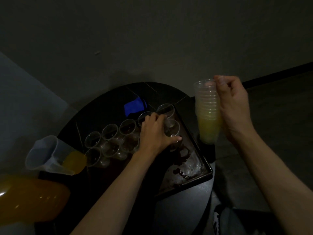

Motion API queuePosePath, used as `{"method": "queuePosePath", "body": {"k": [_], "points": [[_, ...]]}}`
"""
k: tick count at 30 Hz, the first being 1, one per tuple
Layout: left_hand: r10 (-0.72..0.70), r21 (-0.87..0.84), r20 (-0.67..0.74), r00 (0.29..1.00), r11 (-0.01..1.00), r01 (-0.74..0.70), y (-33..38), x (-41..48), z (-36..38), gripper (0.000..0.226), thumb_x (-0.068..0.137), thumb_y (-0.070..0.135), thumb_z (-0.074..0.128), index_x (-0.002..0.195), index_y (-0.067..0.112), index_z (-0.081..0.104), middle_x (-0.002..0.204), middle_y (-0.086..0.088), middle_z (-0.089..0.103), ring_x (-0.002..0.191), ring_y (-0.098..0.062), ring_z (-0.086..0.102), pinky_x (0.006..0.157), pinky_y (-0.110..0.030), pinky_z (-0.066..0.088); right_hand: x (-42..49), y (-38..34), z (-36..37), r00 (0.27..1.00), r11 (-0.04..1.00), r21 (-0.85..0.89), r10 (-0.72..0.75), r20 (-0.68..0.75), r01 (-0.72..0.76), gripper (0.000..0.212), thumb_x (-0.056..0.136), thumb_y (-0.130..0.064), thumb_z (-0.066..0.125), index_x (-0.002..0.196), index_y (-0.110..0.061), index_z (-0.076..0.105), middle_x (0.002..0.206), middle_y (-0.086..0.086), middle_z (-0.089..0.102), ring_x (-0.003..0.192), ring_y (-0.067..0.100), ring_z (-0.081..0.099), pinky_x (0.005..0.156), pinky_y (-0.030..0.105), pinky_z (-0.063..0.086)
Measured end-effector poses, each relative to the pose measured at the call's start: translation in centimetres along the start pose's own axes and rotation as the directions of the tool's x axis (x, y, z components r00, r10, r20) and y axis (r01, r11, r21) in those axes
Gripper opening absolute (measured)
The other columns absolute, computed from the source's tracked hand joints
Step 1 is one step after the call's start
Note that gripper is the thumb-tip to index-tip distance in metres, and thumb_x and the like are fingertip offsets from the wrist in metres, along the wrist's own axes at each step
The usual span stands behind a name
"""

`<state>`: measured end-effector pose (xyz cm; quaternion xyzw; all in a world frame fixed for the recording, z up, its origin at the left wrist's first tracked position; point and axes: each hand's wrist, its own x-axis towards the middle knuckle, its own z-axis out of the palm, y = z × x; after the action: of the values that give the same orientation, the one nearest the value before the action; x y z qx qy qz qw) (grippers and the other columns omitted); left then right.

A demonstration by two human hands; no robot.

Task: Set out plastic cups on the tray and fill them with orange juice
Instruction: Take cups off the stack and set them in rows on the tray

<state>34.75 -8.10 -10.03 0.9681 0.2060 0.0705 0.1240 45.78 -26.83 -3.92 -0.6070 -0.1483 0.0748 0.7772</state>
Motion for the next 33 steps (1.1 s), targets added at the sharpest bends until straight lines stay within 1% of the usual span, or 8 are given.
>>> {"method": "queuePosePath", "body": {"k": [6,10,14,18,23,27,30,33], "points": [[0.003,-0.029,0.029,1.000,1.000,-0.002,0.1,-0.1,-0.4,0.095,0.063,0.063,0.086,0.142,0.023,0.051,0.129,0.000,0.046,0.116,-0.017,0.038,0.100,-0.037,0.041,0.0,0.1,0.0,1.000,1.000,-0.013,-0.011,0.017,0.011,0.043,0.082,-0.060,0.058,0.109,-0.027,0.057,0.102,-0.006,0.065,0.090,0.007,0.065,0.072,0.023,0.054],[0.022,-0.057,0.007,1.000,0.998,-0.022,0.5,-0.3,-0.6,0.095,0.062,0.068,0.082,0.139,0.021,0.054,0.130,-0.001,0.045,0.117,-0.017,0.039,0.100,-0.041,0.045,0.0,0.2,0.1,1.000,1.000,-0.007,-0.008,0.019,0.008,0.041,0.083,-0.058,0.058,0.108,-0.025,0.057,0.099,-0.005,0.064,0.086,0.006,0.066,0.070,0.023,0.054],[0.059,-0.354,-0.137,0.989,0.929,-0.105,1.8,-0.7,-2.9,0.079,0.074,0.073,0.065,0.132,0.019,0.061,0.123,0.003,0.051,0.115,-0.011,0.049,0.099,-0.038,0.050,-0.2,0.2,0.9,1.000,1.000,0.008,-0.005,0.025,0.005,0.044,0.082,-0.058,0.058,0.109,-0.023,0.058,0.098,-0.009,0.066,0.086,0.004,0.066,0.070,0.022,0.054],[0.187,-0.605,0.010,0.982,0.783,-0.143,3.6,-1.8,-6.3,0.078,0.070,0.053,0.083,0.135,0.020,0.055,0.123,0.007,0.064,0.112,-0.003,0.062,0.095,-0.027,0.054,-1.2,0.3,3.1,0.995,1.000,0.005,0.008,0.104,-0.008,0.044,0.083,-0.058,0.059,0.111,-0.024,0.058,0.103,-0.003,0.067,0.090,0.009,0.068,0.072,0.026,0.055],[-0.023,-0.745,-0.047,0.999,0.666,-0.020,2.3,-3.8,-7.2,0.068,0.068,0.024,0.094,0.125,0.016,0.059,0.104,0.004,0.071,0.084,-0.002,0.067,0.071,-0.019,0.053,-2.7,0.1,7.0,0.989,0.999,0.052,-0.006,0.149,-0.002,0.042,0.084,-0.054,0.057,0.111,-0.022,0.051,0.096,-0.004,0.069,0.083,0.004,0.070,0.067,0.020,0.054],[-0.094,-0.766,-0.072,0.993,0.643,0.005,-0.5,-6.1,-8.7,0.069,0.068,0.020,0.094,0.127,0.017,0.058,0.110,0.004,0.071,0.095,-0.004,0.070,0.079,-0.021,0.056,-4.4,0.6,9.9,0.950,0.996,0.071,0.027,0.310,-0.051,0.044,0.087,-0.062,0.058,0.112,-0.026,0.056,0.107,-0.002,0.072,0.098,0.017,0.071,0.075,0.031,0.058],[-0.127,-0.794,-0.068,0.990,0.607,0.023,-2.6,-7.8,-9.8,0.068,0.071,0.017,0.092,0.129,0.016,0.057,0.113,0.003,0.071,0.101,-0.006,0.070,0.085,-0.025,0.058,-5.9,1.0,12.1,0.916,1.000,-0.010,-0.001,0.400,0.005,0.035,0.093,-0.049,0.059,0.124,-0.032,0.054,0.114,-0.012,0.068,0.106,0.008,0.067,0.080,0.027,0.057],[-0.160,-0.771,-0.072,0.984,0.635,0.047,-4.5,-9.0,-10.8,0.070,0.070,0.023,0.093,0.130,0.019,0.057,0.113,0.006,0.070,0.101,-0.004,0.069,0.086,-0.026,0.059,-7.2,1.3,14.1,0.894,1.000,-0.015,-0.010,0.448,0.019,0.038,0.092,-0.047,0.056,0.128,-0.034,0.052,0.115,-0.016,0.066,0.108,0.007,0.066,0.083,0.026,0.057]]}}
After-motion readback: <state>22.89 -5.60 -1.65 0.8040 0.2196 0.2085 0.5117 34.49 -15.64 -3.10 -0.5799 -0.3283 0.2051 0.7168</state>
